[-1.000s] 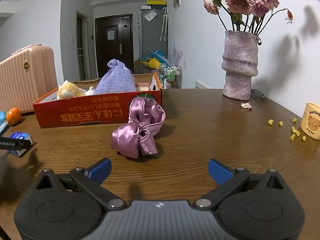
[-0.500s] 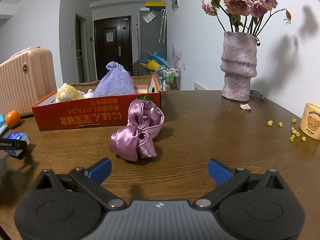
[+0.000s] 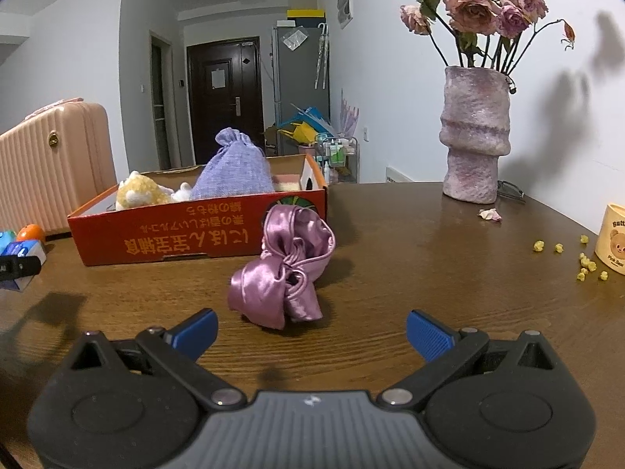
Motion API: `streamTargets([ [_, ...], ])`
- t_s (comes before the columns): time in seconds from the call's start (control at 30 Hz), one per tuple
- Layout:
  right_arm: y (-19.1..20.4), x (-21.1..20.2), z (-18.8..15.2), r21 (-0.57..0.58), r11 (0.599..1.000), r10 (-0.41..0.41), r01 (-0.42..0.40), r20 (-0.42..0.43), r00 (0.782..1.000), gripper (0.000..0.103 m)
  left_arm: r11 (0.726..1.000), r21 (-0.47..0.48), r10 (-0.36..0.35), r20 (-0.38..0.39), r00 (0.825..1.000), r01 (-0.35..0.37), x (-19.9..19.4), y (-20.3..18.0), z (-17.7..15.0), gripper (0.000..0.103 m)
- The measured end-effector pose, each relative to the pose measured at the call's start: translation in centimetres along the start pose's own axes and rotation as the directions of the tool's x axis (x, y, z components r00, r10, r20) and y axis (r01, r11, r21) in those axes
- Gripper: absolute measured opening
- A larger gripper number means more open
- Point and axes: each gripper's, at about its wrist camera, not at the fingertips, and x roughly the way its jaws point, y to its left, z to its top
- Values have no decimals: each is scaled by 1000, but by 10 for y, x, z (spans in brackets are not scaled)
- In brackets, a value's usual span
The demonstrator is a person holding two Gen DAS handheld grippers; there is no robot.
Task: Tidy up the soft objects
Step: 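Hold the tissue pack in the left tool while the right tool closes on the pink satin bow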
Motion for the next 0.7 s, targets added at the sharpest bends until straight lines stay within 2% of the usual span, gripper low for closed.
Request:
streamTargets([
  [0.33, 13, 11, 4, -13, 1000, 19, -19, -5, 1000, 103, 1000, -2, -7, 31, 999, 7, -20, -19, -5, 78],
  [0.7, 24, 43, 16, -7, 1000, 17, -17, -38, 999, 103, 1000, -11, -15, 40, 999, 15, -34, -35, -11, 78],
])
